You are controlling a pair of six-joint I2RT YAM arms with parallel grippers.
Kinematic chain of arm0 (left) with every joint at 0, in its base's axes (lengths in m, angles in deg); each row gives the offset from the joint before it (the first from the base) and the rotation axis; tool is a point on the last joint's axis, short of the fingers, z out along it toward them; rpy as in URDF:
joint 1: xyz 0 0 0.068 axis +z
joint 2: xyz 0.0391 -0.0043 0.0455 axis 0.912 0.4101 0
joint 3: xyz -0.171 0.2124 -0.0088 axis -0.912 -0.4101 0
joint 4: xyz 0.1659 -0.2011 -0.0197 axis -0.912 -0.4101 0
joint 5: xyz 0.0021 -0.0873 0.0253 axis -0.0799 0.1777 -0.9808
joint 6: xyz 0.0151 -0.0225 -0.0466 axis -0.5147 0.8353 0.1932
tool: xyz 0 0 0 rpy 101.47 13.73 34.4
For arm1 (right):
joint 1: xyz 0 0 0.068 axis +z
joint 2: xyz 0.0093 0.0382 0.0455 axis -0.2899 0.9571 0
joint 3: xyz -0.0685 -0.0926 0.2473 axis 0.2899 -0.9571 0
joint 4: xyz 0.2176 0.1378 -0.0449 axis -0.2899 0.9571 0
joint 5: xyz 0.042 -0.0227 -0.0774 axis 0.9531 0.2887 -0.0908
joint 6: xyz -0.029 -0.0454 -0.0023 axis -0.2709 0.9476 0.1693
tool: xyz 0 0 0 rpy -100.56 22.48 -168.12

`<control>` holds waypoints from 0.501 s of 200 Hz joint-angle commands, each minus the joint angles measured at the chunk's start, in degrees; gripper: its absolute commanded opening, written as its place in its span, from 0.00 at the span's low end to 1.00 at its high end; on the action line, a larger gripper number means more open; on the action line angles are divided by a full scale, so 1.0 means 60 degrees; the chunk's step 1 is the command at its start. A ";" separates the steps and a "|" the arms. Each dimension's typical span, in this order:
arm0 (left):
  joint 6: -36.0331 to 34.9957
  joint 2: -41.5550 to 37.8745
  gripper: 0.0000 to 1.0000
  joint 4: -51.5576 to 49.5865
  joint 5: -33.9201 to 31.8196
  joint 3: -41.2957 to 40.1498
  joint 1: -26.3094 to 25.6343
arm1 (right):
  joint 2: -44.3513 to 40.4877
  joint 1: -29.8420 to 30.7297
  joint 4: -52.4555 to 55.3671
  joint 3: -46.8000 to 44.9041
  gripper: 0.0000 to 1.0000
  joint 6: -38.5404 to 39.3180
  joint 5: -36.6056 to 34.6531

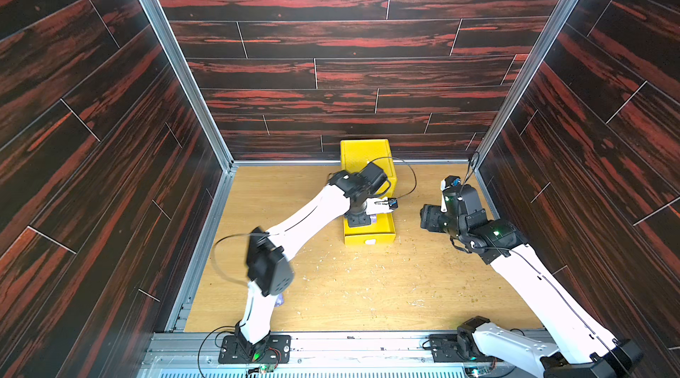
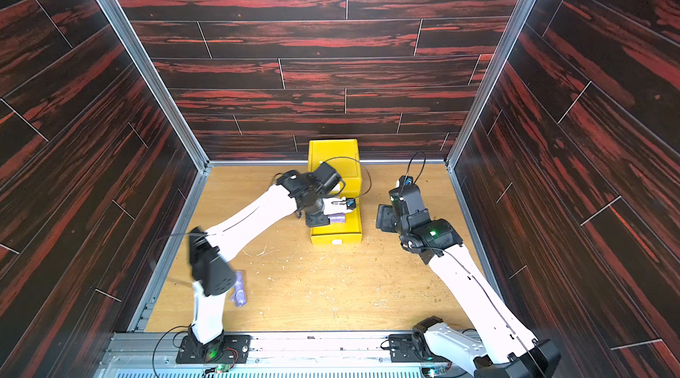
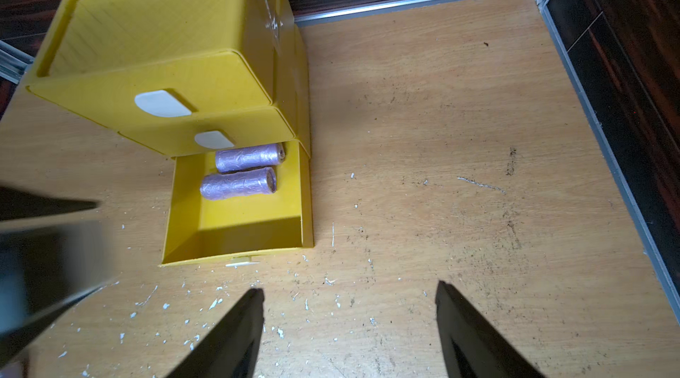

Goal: Sort the rolls of trash bags by color and place them into the drawer
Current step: Place the roll of trash bags in the drawer.

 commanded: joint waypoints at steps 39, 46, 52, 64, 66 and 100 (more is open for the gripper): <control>0.3523 -0.7621 0.66 0.7126 -0.3067 -0.6981 -0.0002 | -0.0080 -0.0033 0.0315 0.0338 0.76 0.0100 0.0070; 0.3678 -0.8283 0.66 0.7509 -0.3529 -0.7510 0.0015 | -0.0056 -0.0040 0.0365 0.0368 0.76 0.0155 0.0078; 0.3722 -0.8753 0.65 0.7605 -0.3889 -0.7848 0.0014 | -0.0044 -0.0040 0.0405 0.0393 0.76 0.0199 0.0102; 0.3907 -0.9491 0.64 0.7733 -0.4916 -0.8392 0.0014 | -0.0033 -0.0038 0.0407 0.0401 0.75 0.0265 0.0291; 0.3924 -0.9586 0.64 0.7753 -0.5112 -0.8476 0.0014 | -0.0040 -0.0036 0.0392 0.0387 0.75 0.0274 0.0351; 0.4529 -1.0627 0.61 0.7786 -0.8242 -0.9474 0.0164 | -0.0041 0.0037 -0.0383 -0.0207 0.74 0.0344 0.2545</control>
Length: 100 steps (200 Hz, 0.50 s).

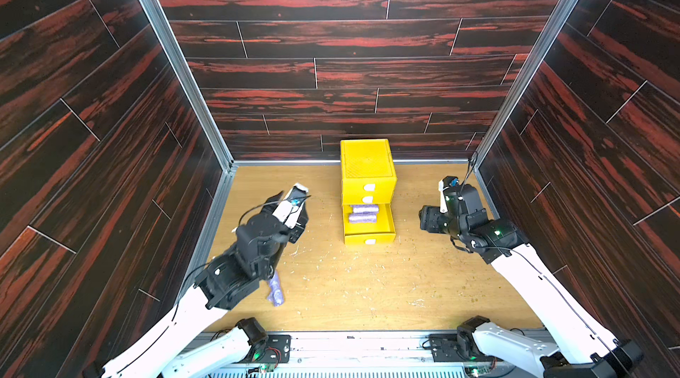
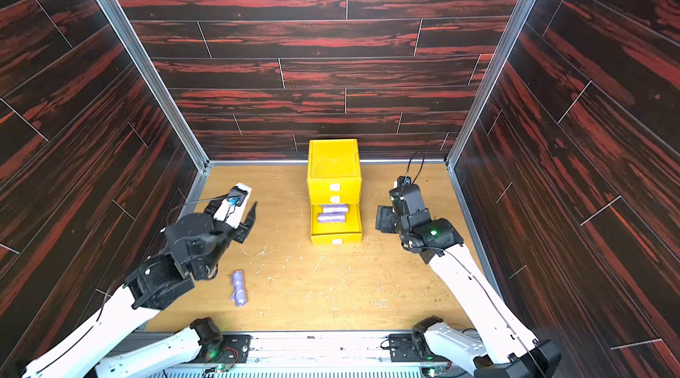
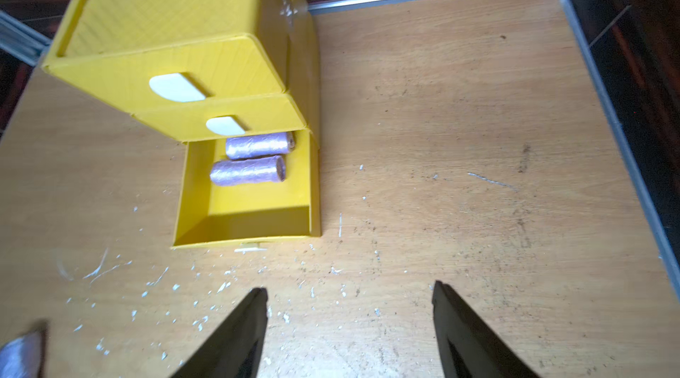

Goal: Sort the rolls of trash bags by color and place them into the drawer
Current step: Place the roll of trash bags in the drawer.

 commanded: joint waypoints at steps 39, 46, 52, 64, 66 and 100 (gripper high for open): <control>0.1322 -0.1266 0.74 0.0848 -0.3837 -0.1822 0.0905 | 0.0640 0.2253 -0.1593 -0.0609 0.74 -0.0522 0.1838; 0.1443 -0.1481 0.74 0.0940 -0.3862 -0.1939 0.1074 | 0.1018 0.2870 -0.1595 -0.0386 0.74 -0.0662 0.1480; 0.1573 -0.1642 0.74 0.0990 -0.3855 -0.1977 0.1237 | 0.1359 0.3434 -0.1606 -0.0187 0.75 -0.0799 0.1215; 0.1781 -0.1889 0.74 0.1057 -0.3930 -0.1986 0.1542 | 0.2054 0.4375 -0.1812 0.0153 0.74 -0.0994 0.1017; 0.1807 -0.1920 0.74 0.1077 -0.3958 -0.1981 0.1589 | 0.2195 0.4498 -0.1842 0.0212 0.75 -0.1022 0.1020; 0.2249 -0.1800 0.74 0.0664 -0.4679 -0.1644 0.2053 | 0.4337 0.6456 -0.2642 0.1209 0.75 -0.1575 0.0999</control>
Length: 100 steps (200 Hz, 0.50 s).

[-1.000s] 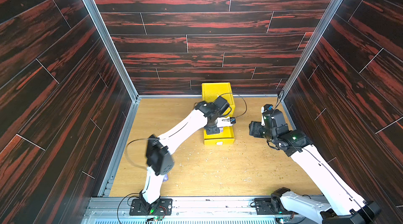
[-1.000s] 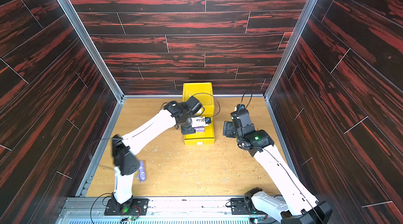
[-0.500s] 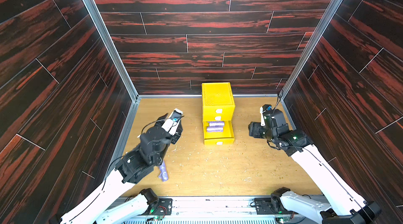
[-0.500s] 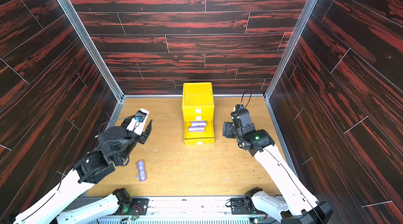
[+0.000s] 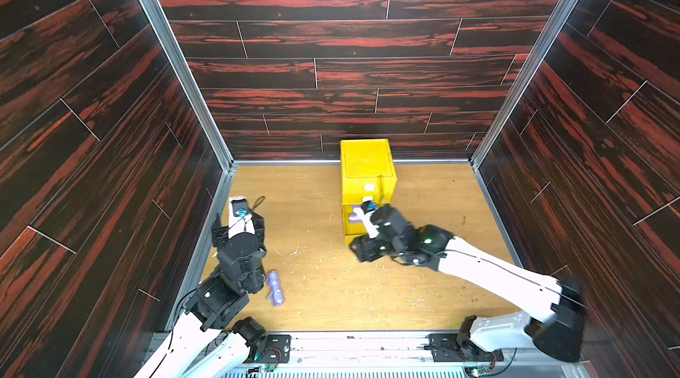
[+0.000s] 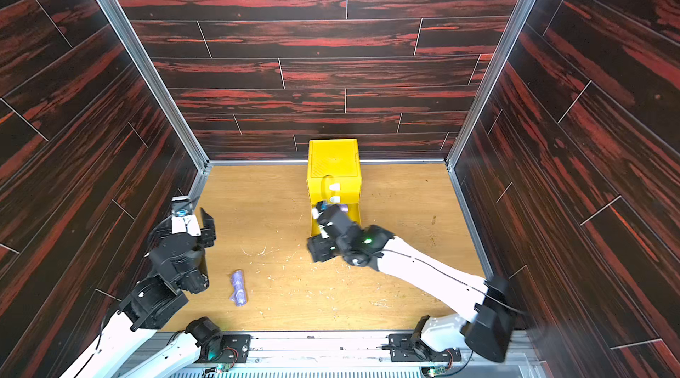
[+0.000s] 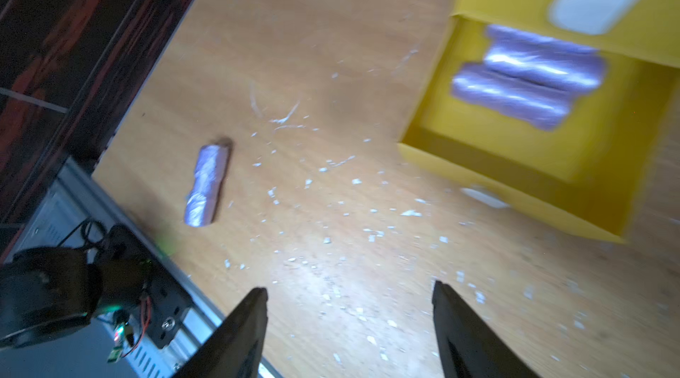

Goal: Sort the rolls of trash bags by color and place them into the drawer
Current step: Place the roll of trash bags in the drawer.

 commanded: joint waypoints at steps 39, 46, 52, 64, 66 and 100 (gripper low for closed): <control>0.1115 0.0390 0.73 -0.0889 -0.1305 0.0855 0.0951 | 0.3299 0.2181 -0.1783 0.1866 0.74 -0.1086 0.0832; 0.1305 0.0423 0.73 -0.1186 -0.1219 0.0960 0.1128 | 0.3698 0.2309 -0.1846 0.2166 0.74 -0.1156 0.0982; 0.1472 0.0452 0.73 -0.1372 -0.1077 0.1026 0.1269 | 0.3999 0.2399 -0.1822 0.2456 0.74 -0.1196 0.1075; 0.1567 0.0468 0.73 -0.1488 -0.0874 0.1004 0.1531 | 0.4572 0.2570 -0.1818 0.2942 0.74 -0.1245 0.1161; 0.1588 0.0468 0.73 -0.1503 -0.0840 0.0988 0.1564 | 0.4649 0.2588 -0.1819 0.3002 0.74 -0.1256 0.1164; 0.1744 0.0066 0.73 -0.1420 -0.0362 0.0507 0.1880 | 0.5889 0.2642 -0.1821 0.3946 0.75 -0.1555 0.1491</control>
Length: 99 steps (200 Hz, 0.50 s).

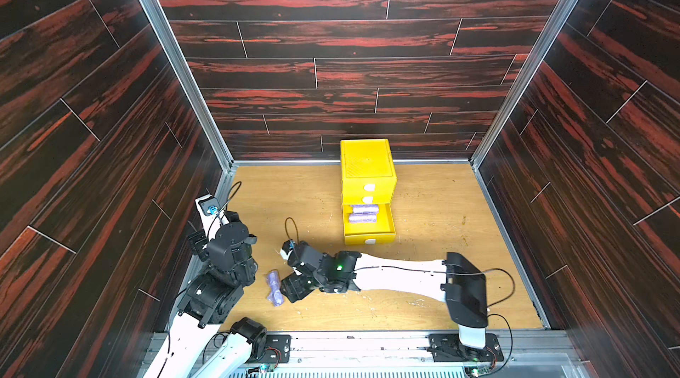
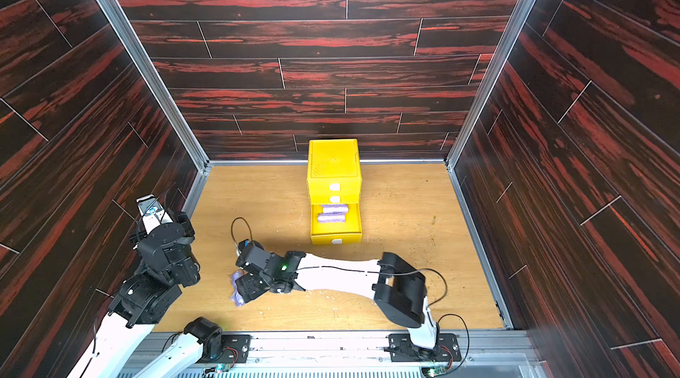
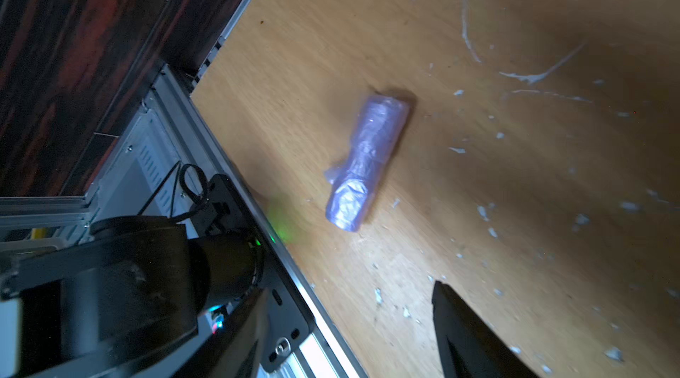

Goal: Sort the rolls of trash bags by color and place them into the drawer
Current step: Place the roll of trash bags in the drawer, then pick up the roll of trash bags from the center of the board.

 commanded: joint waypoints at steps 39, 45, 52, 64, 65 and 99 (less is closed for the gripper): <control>0.0101 -0.0980 0.76 0.0363 0.0414 -0.0745 0.0217 | 0.1843 0.0029 0.0272 0.1823 0.79 -0.0442 0.0886; 0.0088 -0.1028 0.77 0.0351 0.0463 -0.0780 0.0213 | 0.1982 0.0028 0.0379 0.1989 0.79 -0.0426 0.0894; 0.0071 -0.1034 0.77 0.0327 0.0512 -0.0792 0.0216 | 0.2141 0.0032 0.0500 0.2194 0.80 -0.0411 0.0877; 0.0057 -0.1017 0.77 0.0319 0.0535 -0.0777 0.0216 | 0.2346 0.0024 0.0656 0.2473 0.82 -0.0393 0.0874; 0.0057 -0.1017 0.77 0.0319 0.0534 -0.0777 0.0216 | 0.2354 0.0028 0.0662 0.2491 0.83 -0.0389 0.0874; 0.0154 -0.0965 0.78 0.0320 0.0680 -0.0844 0.0275 | 0.2697 0.0031 0.0897 0.2936 0.86 -0.0428 0.0849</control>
